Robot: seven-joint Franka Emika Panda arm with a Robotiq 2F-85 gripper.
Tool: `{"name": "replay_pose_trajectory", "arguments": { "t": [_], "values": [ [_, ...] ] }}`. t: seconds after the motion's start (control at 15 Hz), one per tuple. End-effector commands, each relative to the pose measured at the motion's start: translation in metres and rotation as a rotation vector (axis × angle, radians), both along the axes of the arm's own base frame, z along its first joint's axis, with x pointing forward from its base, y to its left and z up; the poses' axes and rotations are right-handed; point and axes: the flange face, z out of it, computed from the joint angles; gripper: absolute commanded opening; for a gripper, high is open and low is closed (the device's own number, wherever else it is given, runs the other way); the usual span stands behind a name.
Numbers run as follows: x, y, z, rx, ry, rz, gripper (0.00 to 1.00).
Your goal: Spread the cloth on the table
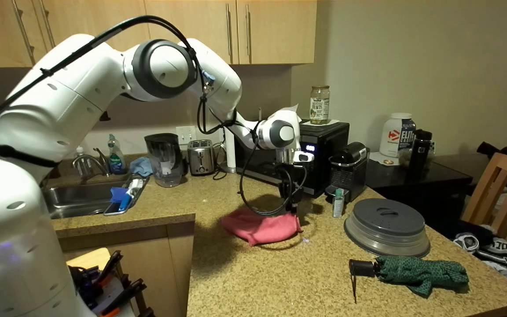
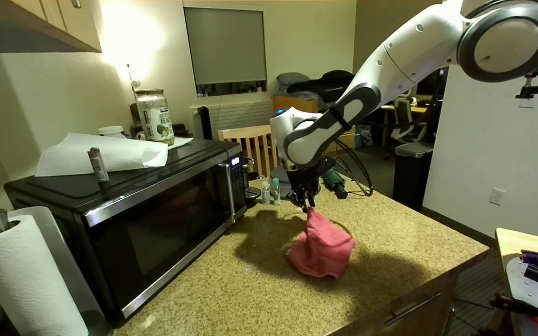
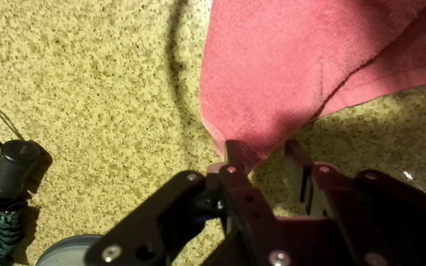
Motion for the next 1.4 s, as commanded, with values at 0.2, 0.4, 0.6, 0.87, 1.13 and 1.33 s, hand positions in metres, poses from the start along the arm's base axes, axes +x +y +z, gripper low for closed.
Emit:
{"name": "replay_pose_trajectory", "arguments": {
  "t": [0.2,0.4,0.6,0.87,1.13,1.33],
  "values": [
    [0.000,0.000,0.000,0.000,0.001,0.000,0.37],
    [0.002,-0.002,0.000,-0.005,-0.003,-0.008,0.64],
    [0.003,-0.015,0.004,-0.023,-0.018,-0.028,0.81],
    [-0.006,-0.023,0.007,-0.017,0.008,-0.071,1.00],
    [-0.009,-0.016,0.004,0.011,0.037,-0.109,1.00],
    [-0.011,-0.011,0.003,0.026,0.055,-0.145,1.00]
  ]
}}
